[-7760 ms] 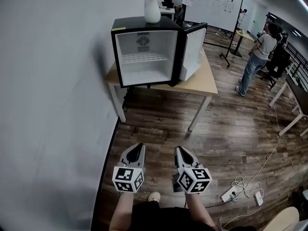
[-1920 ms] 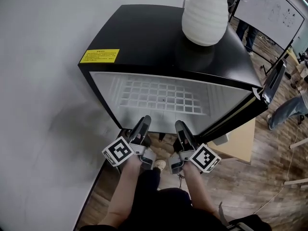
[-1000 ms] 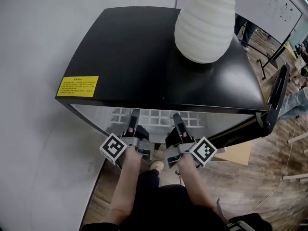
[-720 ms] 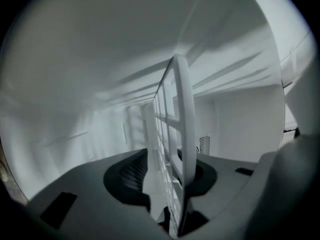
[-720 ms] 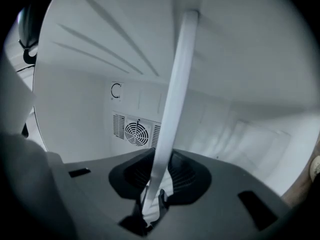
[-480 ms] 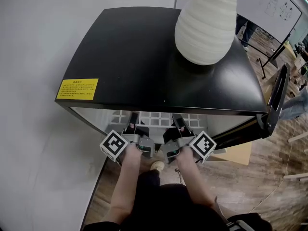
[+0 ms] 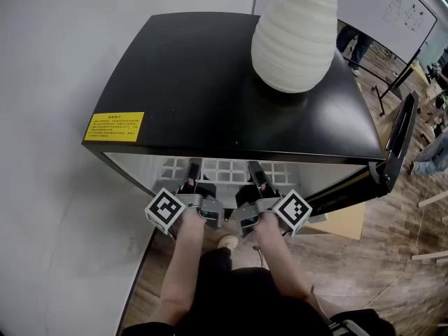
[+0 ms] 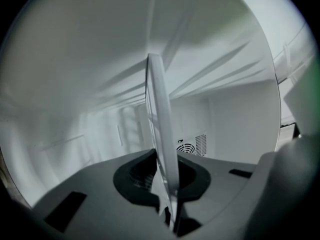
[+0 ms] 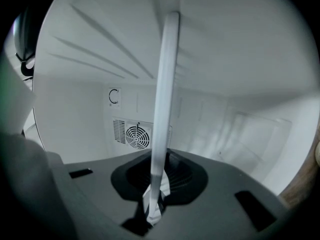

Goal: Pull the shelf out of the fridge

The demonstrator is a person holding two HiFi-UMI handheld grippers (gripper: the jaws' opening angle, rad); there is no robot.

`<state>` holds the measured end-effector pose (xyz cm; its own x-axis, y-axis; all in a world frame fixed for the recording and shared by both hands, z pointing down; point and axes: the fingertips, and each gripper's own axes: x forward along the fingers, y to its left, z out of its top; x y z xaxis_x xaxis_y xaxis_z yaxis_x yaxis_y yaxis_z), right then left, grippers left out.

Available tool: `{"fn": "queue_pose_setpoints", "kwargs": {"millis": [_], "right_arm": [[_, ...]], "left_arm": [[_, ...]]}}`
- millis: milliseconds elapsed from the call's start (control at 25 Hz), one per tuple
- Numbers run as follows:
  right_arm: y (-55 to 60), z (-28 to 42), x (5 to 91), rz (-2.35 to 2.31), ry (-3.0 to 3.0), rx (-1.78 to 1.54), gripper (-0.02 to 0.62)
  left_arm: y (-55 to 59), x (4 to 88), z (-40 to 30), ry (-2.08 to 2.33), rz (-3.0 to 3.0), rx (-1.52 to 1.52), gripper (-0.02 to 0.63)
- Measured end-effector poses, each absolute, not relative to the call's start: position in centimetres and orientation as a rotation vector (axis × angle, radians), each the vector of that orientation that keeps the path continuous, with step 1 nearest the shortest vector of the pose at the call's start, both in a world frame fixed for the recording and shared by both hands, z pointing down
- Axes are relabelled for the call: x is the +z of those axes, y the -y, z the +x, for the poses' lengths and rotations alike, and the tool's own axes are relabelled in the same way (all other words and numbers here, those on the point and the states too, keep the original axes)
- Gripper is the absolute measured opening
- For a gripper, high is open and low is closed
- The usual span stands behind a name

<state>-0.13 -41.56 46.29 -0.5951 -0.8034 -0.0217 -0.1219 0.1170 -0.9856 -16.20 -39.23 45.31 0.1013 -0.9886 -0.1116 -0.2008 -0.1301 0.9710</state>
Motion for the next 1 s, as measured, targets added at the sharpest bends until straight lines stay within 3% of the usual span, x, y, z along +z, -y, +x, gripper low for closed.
{"fn": "queue_pose_setpoints", "kwargs": {"millis": [1000], "right_arm": [[40.3, 0.2, 46.4, -0.896, -1.794, -1.533, 0.02]], "left_arm": [[38.0, 45.3, -15.8, 1.175, 1.482, -1.15, 0.032]]}}
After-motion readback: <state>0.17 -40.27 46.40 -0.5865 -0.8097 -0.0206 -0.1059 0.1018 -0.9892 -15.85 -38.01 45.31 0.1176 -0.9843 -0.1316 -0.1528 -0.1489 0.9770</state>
